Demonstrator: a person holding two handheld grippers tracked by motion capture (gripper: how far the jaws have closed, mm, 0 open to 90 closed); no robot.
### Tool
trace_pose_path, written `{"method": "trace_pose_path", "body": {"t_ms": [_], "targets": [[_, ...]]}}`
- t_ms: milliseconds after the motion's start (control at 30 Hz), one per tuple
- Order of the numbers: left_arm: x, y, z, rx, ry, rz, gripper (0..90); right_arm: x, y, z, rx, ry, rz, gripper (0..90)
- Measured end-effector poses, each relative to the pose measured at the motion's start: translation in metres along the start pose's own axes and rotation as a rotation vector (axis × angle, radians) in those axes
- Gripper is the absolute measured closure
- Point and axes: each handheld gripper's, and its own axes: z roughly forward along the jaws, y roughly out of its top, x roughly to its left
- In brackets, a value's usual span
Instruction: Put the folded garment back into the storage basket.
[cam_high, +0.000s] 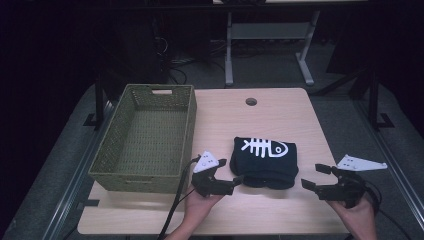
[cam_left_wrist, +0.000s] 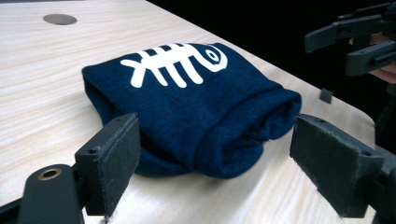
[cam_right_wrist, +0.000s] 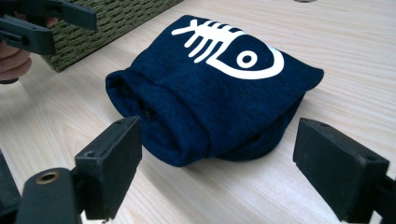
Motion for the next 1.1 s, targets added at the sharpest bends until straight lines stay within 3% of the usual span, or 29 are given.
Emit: {"method": "trace_pose_path", "body": {"t_ms": [667,967,1100], "targets": [[0.016,0.02,0.029,0.048,0.048,-0.028,16.0,-0.013,0.027,0.02,0.04,0.016,-0.002,15.4],[0.028,0.021,0.051,0.1,0.072,-0.076,16.5,-0.027,0.03,0.039,0.091,0.019,0.044,15.8],[0.038,0.016,0.063,0.156,0.096,-0.11,16.6,-0.039,0.025,0.054,0.129,0.016,0.102,17.4]]}}
